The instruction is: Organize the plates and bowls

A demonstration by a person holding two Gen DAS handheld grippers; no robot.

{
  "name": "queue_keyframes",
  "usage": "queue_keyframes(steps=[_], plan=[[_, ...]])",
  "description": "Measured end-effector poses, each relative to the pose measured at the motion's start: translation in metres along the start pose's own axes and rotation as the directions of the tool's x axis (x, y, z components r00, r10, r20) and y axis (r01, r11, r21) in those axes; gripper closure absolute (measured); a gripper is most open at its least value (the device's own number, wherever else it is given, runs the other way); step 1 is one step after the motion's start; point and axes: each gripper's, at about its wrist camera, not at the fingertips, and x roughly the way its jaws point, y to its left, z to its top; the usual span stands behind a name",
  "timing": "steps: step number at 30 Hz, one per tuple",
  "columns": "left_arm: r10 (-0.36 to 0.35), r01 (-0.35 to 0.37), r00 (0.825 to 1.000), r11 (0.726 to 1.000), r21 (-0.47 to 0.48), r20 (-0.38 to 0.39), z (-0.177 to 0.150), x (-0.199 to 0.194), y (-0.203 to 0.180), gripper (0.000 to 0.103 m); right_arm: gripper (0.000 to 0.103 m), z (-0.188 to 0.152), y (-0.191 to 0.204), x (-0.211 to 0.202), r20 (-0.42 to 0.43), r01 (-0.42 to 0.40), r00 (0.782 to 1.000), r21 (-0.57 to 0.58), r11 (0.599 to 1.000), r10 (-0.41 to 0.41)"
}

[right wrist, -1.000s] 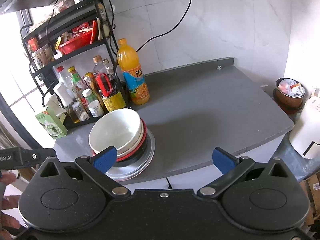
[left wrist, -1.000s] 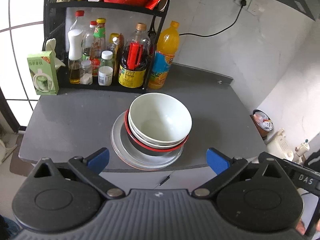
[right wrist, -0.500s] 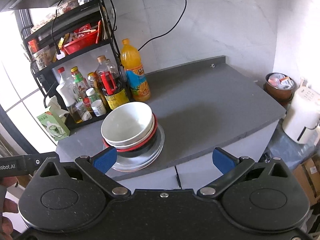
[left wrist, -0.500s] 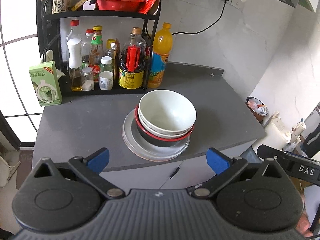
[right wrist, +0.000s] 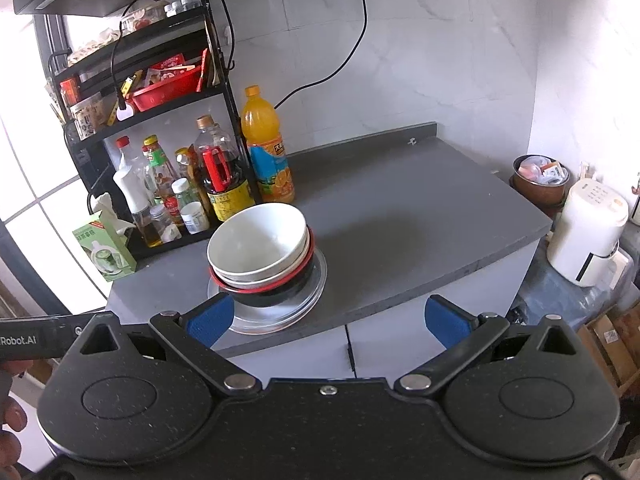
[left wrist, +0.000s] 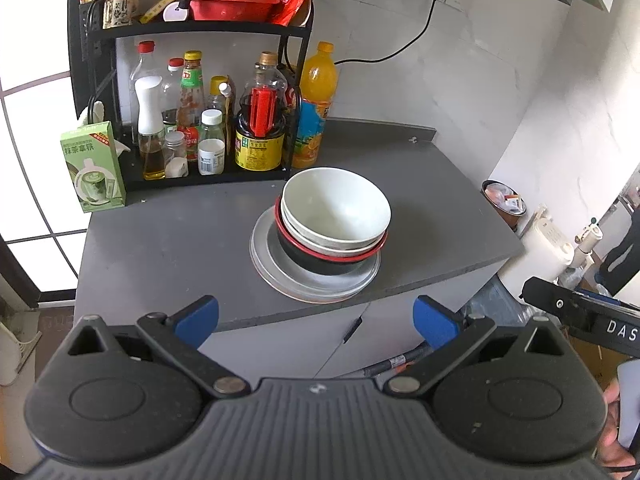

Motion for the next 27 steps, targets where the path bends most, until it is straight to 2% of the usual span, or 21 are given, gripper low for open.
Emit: queue_keyframes(steps=[5, 10, 27], plan=[[0.004, -0.004, 1.0, 1.0, 0.028, -0.002, -0.004, -0.002, 0.005, 0.001, 0.001, -0.007, 0.009, -0.003, -0.001, 0.011, 1.0, -0.006, 1.0, -0.011], [-0.004, 0.004, 1.0, 0.999, 0.04, -0.005, -0.007, -0.002, 0.01, 0.001, 0.001, -0.013, 0.015, -0.005, -0.014, -0.017, 1.0, -0.005, 1.0, 0.017], [-0.002, 0.003, 1.0, 0.998, 0.057, -0.013, -0.008, 0.0, 0.015, 0.001, 0.001, -0.016, 0.023, -0.002, -0.025, 0.003, 1.0, -0.011, 1.0, -0.004]])
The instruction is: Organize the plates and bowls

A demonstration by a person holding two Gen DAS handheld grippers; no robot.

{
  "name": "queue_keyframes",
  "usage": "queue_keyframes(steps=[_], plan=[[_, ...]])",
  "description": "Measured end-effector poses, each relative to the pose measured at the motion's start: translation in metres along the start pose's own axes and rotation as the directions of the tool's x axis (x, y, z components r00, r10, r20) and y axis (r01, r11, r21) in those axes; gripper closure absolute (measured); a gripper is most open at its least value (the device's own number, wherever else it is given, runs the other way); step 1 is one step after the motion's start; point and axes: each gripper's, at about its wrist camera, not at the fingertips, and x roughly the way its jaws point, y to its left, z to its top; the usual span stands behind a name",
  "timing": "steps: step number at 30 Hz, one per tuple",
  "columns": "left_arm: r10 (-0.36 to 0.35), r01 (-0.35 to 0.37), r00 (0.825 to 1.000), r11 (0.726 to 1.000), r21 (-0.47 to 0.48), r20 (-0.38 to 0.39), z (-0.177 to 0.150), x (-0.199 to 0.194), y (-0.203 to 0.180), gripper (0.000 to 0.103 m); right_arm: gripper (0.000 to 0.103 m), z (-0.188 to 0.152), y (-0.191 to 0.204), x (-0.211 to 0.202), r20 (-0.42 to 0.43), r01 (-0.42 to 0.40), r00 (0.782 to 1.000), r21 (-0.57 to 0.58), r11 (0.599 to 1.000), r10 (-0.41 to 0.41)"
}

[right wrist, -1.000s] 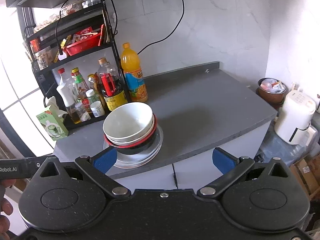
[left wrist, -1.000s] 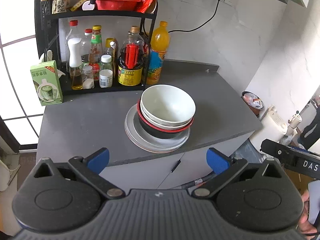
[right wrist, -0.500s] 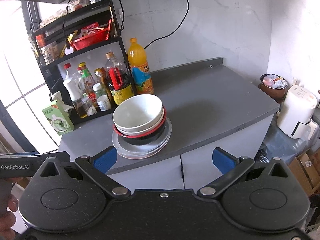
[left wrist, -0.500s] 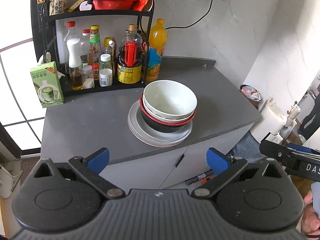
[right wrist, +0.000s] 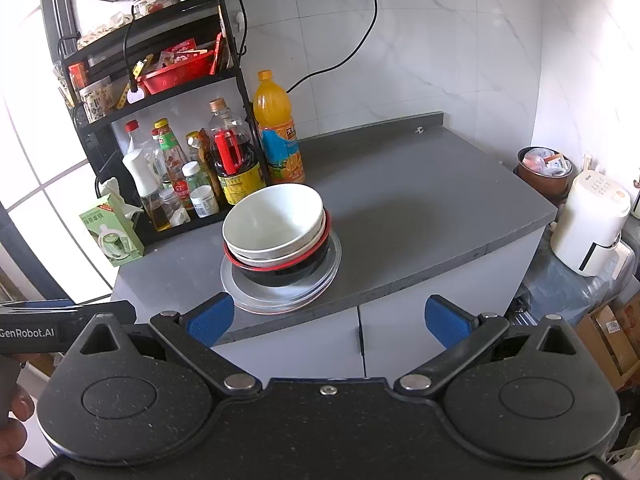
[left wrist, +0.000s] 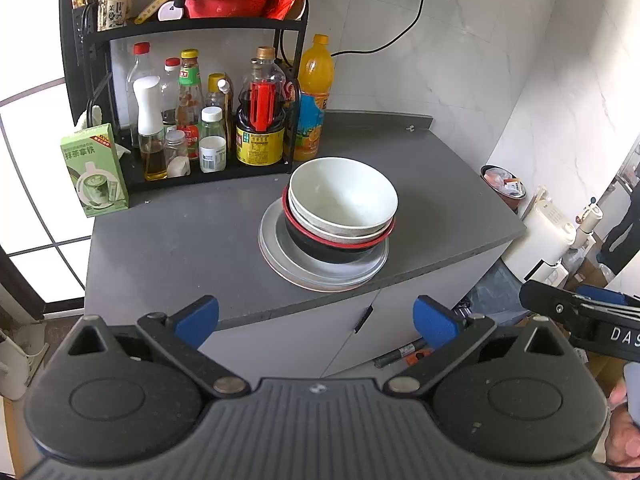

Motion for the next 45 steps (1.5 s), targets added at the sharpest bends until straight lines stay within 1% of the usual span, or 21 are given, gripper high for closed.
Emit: queue_keyframes(steps=[7, 16, 21, 38, 45], plan=[[0.011, -0.011, 1.0, 1.0, -0.007, -0.008, 0.002, 0.004, 0.003, 0.001, 0.001, 0.001, -0.002, 0.005, -0.012, 0.009, 1.0, -0.01, 1.0, -0.009], [0.012, -0.012, 1.0, 1.0, 0.006, -0.011, 0.004, 0.006, 0.003, 0.001, 0.001, 0.005, -0.008, 0.007, -0.008, -0.003, 1.0, -0.018, 1.0, 0.002], [0.008, -0.008, 1.0, 1.0, 0.007, -0.009, 0.006, 0.006, 0.003, 0.001, 0.001, 0.005, -0.008, 0.007, -0.013, -0.015, 1.0, -0.027, 1.0, 0.015], [-0.001, 0.001, 1.0, 1.0, 0.015, -0.013, 0.007, 0.01, -0.001, 0.001, 0.001, 0.003, -0.014, 0.007, -0.026, -0.008, 1.0, -0.014, 1.0, 0.008], [-0.005, 0.005, 1.0, 1.0, 0.02, -0.009, 0.009, 0.012, -0.005, 0.001, 0.001, 0.003, -0.017, 0.006, -0.019, -0.009, 1.0, -0.015, 1.0, 0.009]])
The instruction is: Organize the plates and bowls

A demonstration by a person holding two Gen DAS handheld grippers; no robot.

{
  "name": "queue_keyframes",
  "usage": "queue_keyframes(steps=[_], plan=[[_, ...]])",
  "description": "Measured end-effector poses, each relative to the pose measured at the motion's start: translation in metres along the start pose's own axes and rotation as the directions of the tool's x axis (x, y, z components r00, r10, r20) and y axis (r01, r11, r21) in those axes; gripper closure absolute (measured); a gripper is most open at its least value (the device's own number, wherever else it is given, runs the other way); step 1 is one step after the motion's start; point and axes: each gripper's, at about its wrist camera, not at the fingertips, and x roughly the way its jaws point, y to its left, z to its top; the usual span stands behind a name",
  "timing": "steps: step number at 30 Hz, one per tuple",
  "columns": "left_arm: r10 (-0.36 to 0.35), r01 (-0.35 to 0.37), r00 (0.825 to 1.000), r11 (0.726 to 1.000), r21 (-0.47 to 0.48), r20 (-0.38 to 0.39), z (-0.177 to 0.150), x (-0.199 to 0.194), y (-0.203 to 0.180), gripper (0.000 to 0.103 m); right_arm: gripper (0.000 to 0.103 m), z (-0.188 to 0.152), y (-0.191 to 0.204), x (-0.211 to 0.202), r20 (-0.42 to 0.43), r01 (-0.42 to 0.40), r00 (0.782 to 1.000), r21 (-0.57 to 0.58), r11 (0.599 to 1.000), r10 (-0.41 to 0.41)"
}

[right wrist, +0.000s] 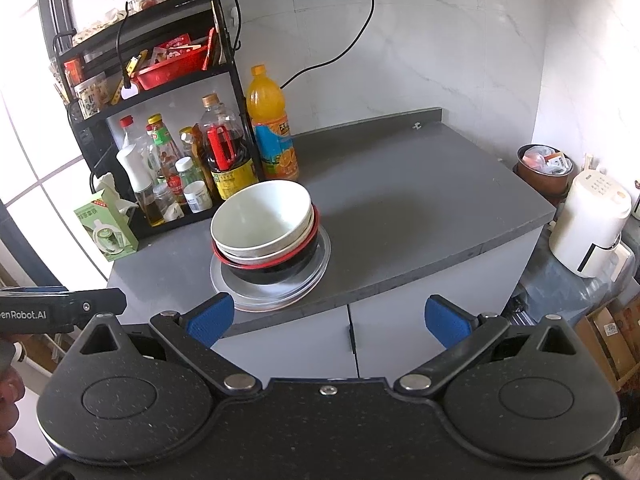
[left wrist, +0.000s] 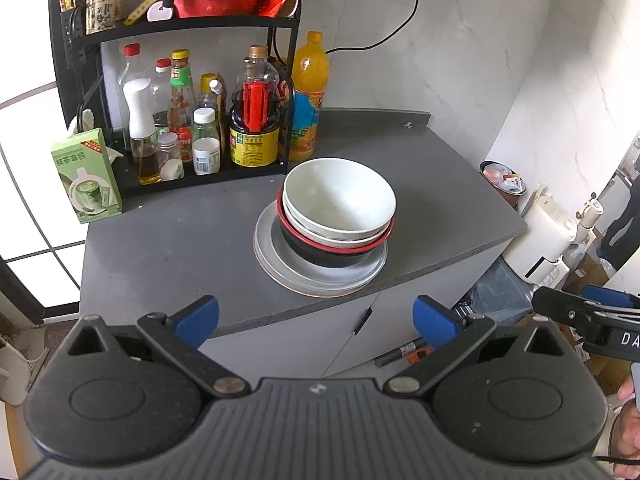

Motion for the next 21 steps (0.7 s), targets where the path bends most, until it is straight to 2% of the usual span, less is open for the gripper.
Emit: queue_keyframes(steps=[21], plan=[[0.013, -0.013, 1.0, 1.0, 0.023, -0.001, 0.004, 0.013, -0.021, 0.001, 0.001, 0.004, -0.021, 0.001, -0.006, -0.021, 1.0, 0.005, 1.0, 0.021]])
